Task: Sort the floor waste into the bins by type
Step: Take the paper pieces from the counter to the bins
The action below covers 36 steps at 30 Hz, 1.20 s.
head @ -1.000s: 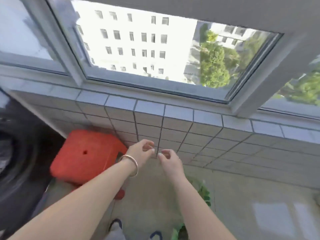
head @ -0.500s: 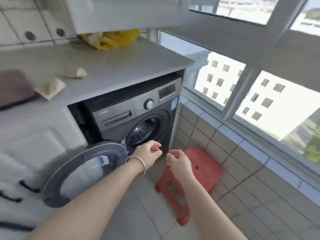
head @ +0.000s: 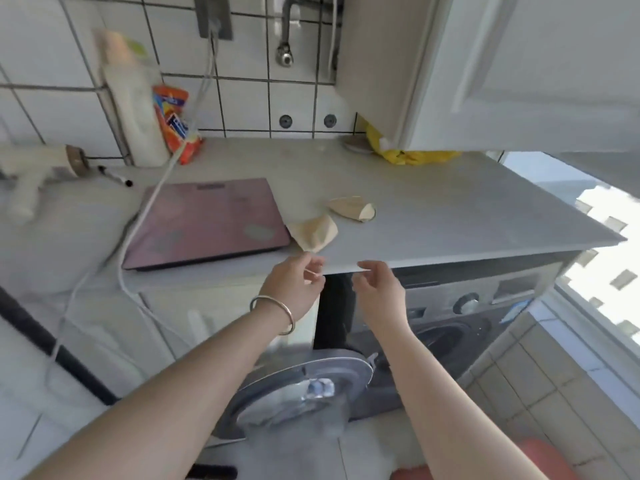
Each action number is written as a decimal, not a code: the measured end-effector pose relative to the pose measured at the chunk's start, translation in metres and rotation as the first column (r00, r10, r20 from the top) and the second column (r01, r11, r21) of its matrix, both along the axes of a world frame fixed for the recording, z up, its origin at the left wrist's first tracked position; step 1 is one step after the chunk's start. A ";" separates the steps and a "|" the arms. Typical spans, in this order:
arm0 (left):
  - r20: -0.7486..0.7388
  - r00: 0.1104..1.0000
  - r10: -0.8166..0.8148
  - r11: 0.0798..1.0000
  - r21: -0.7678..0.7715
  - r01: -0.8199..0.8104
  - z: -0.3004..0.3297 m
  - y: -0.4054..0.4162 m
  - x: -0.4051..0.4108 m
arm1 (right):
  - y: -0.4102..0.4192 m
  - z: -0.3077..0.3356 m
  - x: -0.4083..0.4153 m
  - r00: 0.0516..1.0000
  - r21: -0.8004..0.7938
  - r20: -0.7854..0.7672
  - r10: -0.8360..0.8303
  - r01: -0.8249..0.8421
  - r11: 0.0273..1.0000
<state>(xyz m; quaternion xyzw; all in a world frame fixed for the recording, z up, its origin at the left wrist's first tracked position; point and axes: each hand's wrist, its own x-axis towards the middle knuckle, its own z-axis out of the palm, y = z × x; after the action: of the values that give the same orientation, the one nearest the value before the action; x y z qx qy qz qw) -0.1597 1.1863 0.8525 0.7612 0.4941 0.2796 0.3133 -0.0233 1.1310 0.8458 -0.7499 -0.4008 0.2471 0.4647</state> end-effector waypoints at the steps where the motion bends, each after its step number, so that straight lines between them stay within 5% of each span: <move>1: -0.012 1.000 0.004 0.998 0.057 -0.004 0.006 0.014 0.004 | 0.016 0.006 0.006 1.000 0.035 0.020 0.003 -0.004 0.999; 7: -0.347 0.933 0.090 0.954 0.300 0.020 0.021 0.083 0.032 | 0.099 0.024 0.048 0.952 0.059 0.302 0.057 -0.078 0.995; 11: -0.493 0.869 0.036 0.987 0.153 0.046 0.023 0.110 0.044 | 0.143 0.022 0.069 0.856 -0.092 0.500 0.133 -0.100 0.991; 17: -0.665 0.738 -0.115 0.992 -0.040 0.119 0.021 0.142 0.050 | 0.187 0.017 0.086 0.756 -0.355 0.583 0.297 -0.092 0.930; 21: -0.652 0.742 -0.158 0.986 -0.065 0.153 0.015 0.157 0.052 | 0.201 0.015 0.085 0.768 -0.426 0.554 0.321 -0.070 0.902; 26: -0.577 0.802 -0.153 0.987 -0.051 0.151 0.017 0.172 0.059 | 0.201 0.018 0.088 0.823 -0.274 0.543 0.166 -0.013 0.962; 31: -0.249 0.965 -0.083 0.997 -0.012 0.082 0.031 0.175 0.081 | 0.174 0.031 0.097 0.957 -0.096 0.258 -0.133 0.162 0.982; 36: 0.066 0.961 -0.269 0.958 -0.082 0.274 0.043 0.143 0.131 | 0.110 0.036 0.096 0.912 0.043 0.010 -0.411 0.410 0.911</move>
<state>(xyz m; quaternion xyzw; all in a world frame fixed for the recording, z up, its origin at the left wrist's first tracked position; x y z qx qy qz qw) -0.0285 1.3295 0.8953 0.7990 0.3885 0.2317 0.3961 0.0732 1.2410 0.8822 -0.8103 -0.2437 0.1290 0.5171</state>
